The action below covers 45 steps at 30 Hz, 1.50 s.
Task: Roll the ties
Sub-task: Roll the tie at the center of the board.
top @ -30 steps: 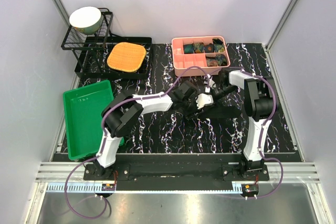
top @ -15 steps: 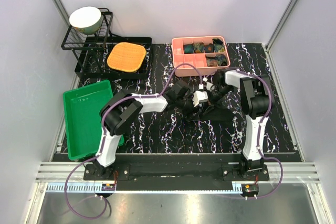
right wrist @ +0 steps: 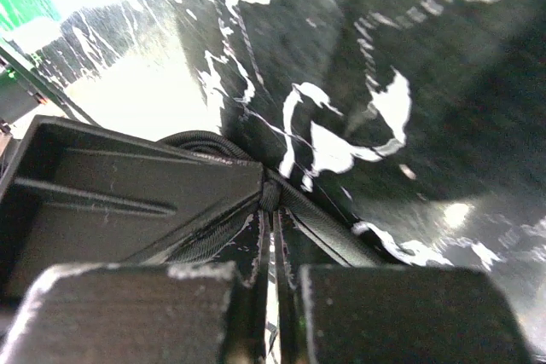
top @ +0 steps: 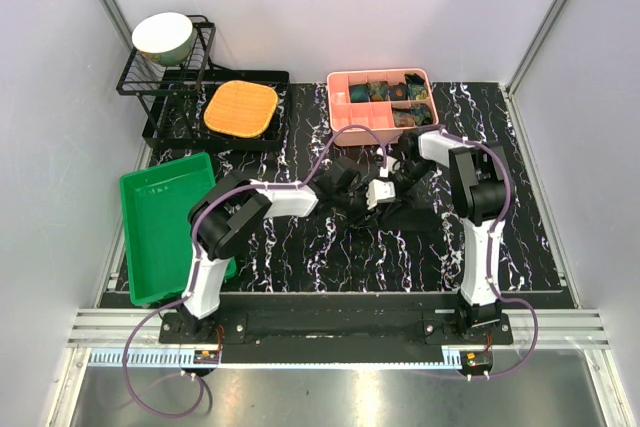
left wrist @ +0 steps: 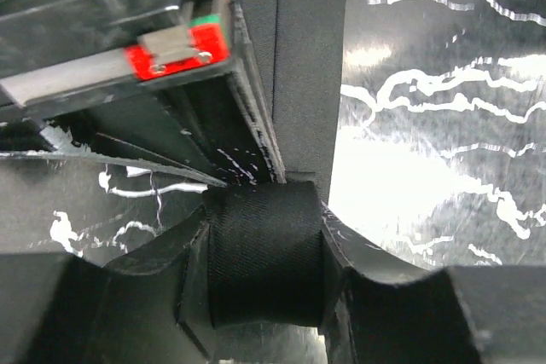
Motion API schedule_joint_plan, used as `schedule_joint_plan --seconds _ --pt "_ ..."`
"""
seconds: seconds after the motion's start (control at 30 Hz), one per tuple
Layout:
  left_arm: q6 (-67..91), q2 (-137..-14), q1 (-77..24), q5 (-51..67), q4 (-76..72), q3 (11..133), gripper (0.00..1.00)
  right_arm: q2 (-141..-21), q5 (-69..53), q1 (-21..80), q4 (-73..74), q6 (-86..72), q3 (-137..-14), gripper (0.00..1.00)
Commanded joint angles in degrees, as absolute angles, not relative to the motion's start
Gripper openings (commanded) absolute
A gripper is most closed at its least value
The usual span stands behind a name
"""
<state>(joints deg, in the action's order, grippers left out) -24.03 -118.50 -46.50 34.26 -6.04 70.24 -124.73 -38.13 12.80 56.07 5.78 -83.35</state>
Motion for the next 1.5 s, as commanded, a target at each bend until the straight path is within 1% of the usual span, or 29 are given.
schedule_joint_plan --seconds 0.0,0.07,0.2,0.27,0.33,0.4,0.5,0.7,0.8,0.93,1.07,1.2,1.37,1.47 --pt "-28.2 -118.7 -46.7 29.2 6.6 64.7 0.15 -127.8 -29.2 13.1 53.7 9.8 -87.5 0.13" --pt "-26.8 -119.8 -46.7 27.3 7.6 64.8 0.11 -125.6 -31.3 11.2 56.2 9.9 -88.9 0.22" --pt "-22.8 -120.9 -46.6 25.2 6.4 65.5 0.05 -120.9 -35.9 7.3 61.5 11.0 -89.7 0.27" --pt "-20.2 -121.5 -46.5 24.4 6.1 66.1 0.04 -118.5 -35.9 6.9 63.0 11.7 -87.9 0.26" --pt "-18.7 -121.9 -46.1 24.3 5.8 66.7 0.02 -116.8 -37.2 7.0 62.5 11.8 -84.8 0.24" --pt "-16.9 -122.3 -46.2 23.6 5.5 67.1 0.01 -117.0 -37.7 7.7 61.5 10.8 -82.6 0.18" --pt "-15.1 -122.5 -46.2 22.5 5.6 67.7 0.00 -118.3 -36.1 9.0 58.6 9.1 -81.5 0.16" --pt "-13.3 -122.7 -46.2 21.2 7.0 69.3 0.00 -124.4 -32.8 9.8 56.0 8.1 -84.4 0.11" --pt "-13.7 -120.9 -46.1 23.4 4.5 67.9 0.00 -125.5 -29.1 10.9 56.0 9.1 -84.6 0.10" --pt "-16.3 -116.1 -46.1 25.5 0.2 64.5 0.05 -125.9 -28.7 11.5 56.5 8.8 -84.9 0.09" --pt "-17.0 -116.4 -46.1 25.9 0.7 68.8 0.09 -126.7 -28.5 11.8 57.5 9.3 -85.7 0.10" --pt "-16.3 -116.2 -46.1 26.1 0.5 72.4 0.09 -126.6 -28.2 12.3 57.5 9.9 -85.4 0.11" --pt "-17.5 -112.6 -46.1 30.9 -4.3 69.8 0.11 -126.7 -26.7 13.3 57.4 9.8 -85.6 0.11" --pt "-19.6 -111.4 -46.1 33.8 -5.3 67.7 0.13 -126.8 -26.0 13.8 57.5 9.5 -85.8 0.14"
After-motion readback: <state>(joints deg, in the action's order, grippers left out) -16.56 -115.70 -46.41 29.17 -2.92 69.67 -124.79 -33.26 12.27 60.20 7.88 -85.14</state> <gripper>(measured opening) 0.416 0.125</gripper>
